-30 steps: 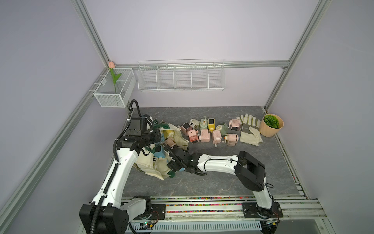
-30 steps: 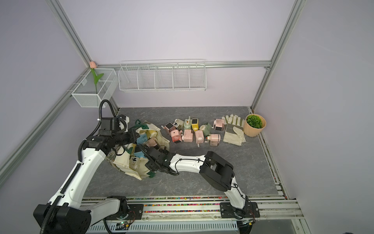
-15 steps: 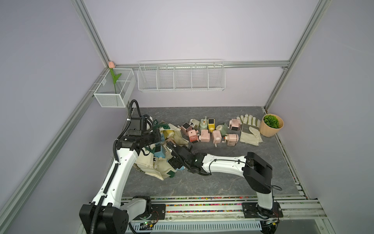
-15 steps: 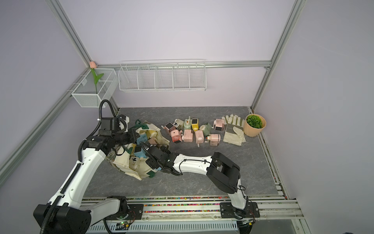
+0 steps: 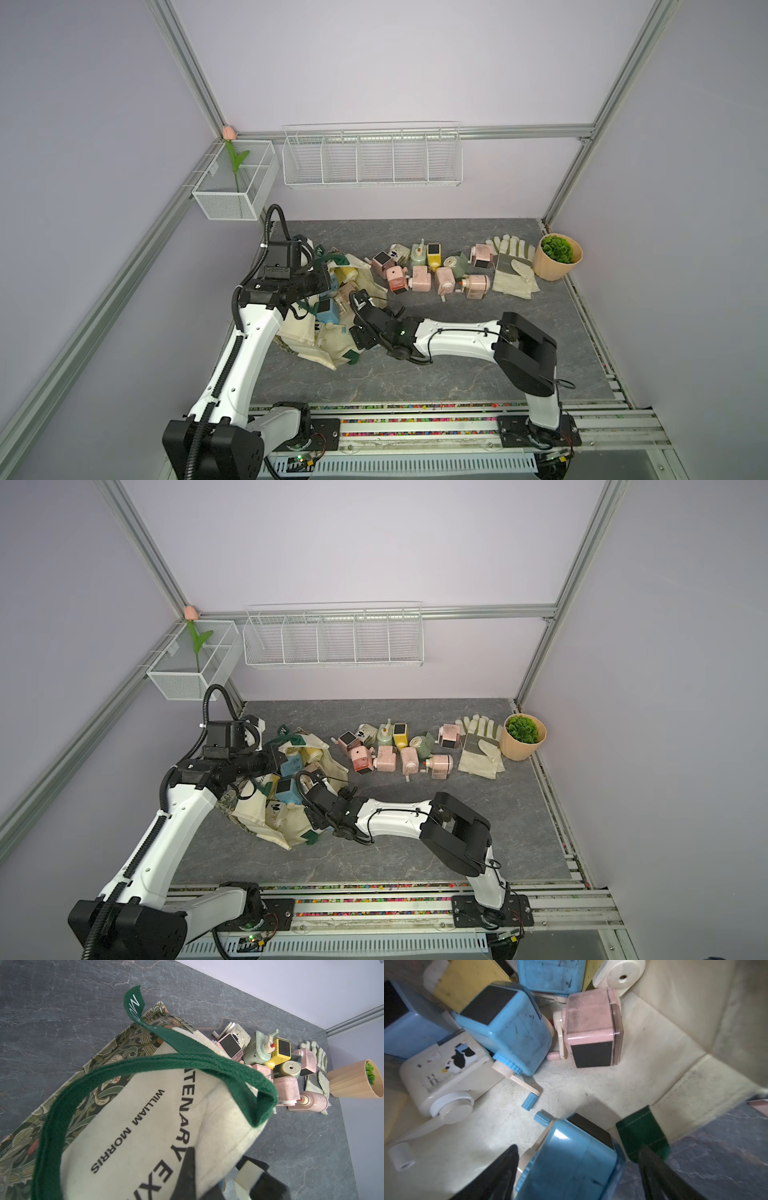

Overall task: Take out the pencil sharpeners from the tote bags
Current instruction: Pick up the pencil sharpener from the canvas bag.

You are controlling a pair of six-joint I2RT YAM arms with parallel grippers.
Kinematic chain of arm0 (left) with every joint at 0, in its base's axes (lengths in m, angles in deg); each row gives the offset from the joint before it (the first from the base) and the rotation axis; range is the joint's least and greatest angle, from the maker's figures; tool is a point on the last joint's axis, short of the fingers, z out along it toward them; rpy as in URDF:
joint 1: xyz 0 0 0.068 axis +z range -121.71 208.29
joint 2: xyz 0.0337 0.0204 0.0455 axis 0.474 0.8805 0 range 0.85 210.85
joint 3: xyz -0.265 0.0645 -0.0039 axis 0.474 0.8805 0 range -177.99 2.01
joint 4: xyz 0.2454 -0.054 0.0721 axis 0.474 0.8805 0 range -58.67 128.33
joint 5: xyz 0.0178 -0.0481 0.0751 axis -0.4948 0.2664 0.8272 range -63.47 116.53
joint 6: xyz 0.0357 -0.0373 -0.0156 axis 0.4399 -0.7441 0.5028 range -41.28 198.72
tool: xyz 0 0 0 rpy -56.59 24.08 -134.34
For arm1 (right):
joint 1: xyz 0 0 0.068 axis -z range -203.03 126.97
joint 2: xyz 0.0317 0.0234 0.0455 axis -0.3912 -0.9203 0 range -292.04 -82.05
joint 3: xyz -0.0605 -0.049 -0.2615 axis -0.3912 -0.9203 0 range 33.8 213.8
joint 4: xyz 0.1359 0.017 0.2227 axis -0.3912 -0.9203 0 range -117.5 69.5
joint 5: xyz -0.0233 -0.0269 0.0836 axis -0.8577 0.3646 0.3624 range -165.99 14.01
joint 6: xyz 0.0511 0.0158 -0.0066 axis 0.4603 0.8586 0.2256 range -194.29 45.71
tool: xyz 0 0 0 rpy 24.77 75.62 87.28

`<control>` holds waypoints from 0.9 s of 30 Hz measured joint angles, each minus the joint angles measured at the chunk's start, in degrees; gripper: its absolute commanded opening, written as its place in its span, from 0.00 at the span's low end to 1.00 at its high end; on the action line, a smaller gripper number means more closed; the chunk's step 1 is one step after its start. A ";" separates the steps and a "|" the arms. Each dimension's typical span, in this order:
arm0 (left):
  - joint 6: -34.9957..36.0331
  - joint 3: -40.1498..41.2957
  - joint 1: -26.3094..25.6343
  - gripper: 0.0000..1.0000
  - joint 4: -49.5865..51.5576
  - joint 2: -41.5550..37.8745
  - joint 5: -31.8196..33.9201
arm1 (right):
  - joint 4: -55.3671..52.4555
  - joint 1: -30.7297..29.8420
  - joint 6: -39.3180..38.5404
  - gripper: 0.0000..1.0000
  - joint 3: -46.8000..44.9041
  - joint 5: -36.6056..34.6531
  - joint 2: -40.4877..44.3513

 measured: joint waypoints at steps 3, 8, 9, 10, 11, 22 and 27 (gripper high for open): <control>0.00 0.00 0.00 0.00 -0.02 -0.02 -0.04 | -0.59 -0.04 0.98 0.90 2.38 0.87 -3.80; -0.02 0.00 0.00 0.00 0.02 -0.15 -0.17 | -2.29 -0.11 1.77 1.00 4.26 1.25 -6.03; 0.00 0.02 0.00 0.00 0.04 -0.15 -0.15 | -2.49 -0.11 1.62 0.98 4.31 1.22 -6.05; 0.00 0.04 0.00 0.00 0.02 -0.15 -0.17 | -2.71 -0.11 1.40 0.96 4.37 1.25 -6.05; 0.00 0.09 0.00 0.00 0.02 -0.15 -0.17 | -2.86 -0.11 1.14 0.92 4.52 1.27 -6.05; 0.00 0.15 0.00 0.00 0.02 -0.20 -0.15 | -3.87 -0.11 -4.20 0.65 4.63 2.97 -4.68; 0.00 0.20 0.00 0.00 0.00 -0.20 -0.15 | -4.46 -0.15 -7.37 0.63 4.26 4.02 -2.40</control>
